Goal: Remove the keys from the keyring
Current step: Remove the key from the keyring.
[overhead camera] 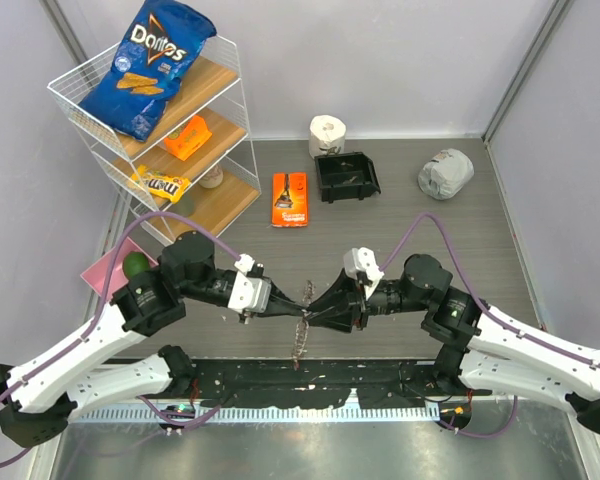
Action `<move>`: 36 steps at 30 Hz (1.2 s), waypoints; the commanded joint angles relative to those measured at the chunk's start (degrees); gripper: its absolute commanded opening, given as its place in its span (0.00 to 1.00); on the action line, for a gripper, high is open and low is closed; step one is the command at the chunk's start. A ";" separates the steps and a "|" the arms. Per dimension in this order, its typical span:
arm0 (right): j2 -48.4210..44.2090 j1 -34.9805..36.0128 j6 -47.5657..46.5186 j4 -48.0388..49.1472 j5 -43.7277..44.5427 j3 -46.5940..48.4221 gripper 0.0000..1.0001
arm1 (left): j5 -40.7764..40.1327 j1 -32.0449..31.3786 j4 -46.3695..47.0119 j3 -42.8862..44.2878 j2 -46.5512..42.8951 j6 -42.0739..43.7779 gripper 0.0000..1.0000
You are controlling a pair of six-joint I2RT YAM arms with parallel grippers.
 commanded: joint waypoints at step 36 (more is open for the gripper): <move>-6.17 1.24 -5.95 -11.48 4.57 5.61 0.06 | -18.32 -4.38 -7.90 4.57 3.11 1.26 0.00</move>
